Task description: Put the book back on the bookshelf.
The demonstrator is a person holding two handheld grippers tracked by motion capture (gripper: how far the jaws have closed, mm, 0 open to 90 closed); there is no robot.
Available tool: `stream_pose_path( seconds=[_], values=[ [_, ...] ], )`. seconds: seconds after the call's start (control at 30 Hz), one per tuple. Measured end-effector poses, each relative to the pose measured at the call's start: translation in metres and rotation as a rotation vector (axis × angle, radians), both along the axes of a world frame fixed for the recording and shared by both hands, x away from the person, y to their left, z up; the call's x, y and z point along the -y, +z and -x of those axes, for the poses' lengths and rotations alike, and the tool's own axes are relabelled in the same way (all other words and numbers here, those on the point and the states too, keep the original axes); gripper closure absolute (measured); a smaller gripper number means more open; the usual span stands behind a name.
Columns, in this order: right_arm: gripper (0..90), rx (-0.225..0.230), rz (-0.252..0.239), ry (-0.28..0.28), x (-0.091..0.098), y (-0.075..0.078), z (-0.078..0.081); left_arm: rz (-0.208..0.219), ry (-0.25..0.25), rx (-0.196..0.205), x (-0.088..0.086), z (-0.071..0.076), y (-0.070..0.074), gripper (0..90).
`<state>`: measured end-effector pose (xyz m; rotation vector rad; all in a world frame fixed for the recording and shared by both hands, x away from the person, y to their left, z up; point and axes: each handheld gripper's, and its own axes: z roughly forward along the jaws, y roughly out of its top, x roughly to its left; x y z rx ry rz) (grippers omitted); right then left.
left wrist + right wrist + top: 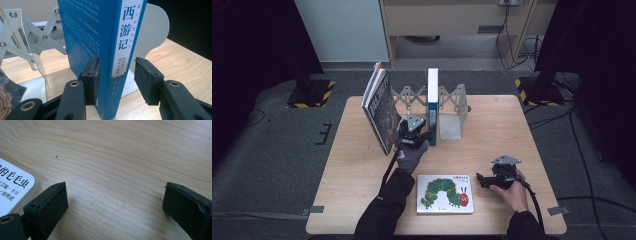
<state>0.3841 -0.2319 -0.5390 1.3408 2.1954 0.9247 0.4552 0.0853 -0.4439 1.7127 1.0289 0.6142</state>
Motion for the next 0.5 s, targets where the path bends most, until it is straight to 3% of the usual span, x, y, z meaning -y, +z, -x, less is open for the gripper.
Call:
stream_pose_path(
  seconds=[0.5],
  values=[
    [0.8, -0.017, 0.005, -0.026, 0.001, -0.001, -0.002, -0.048, -0.066, 0.01, -0.019, 0.017, 0.021, 45.8]
  ],
)
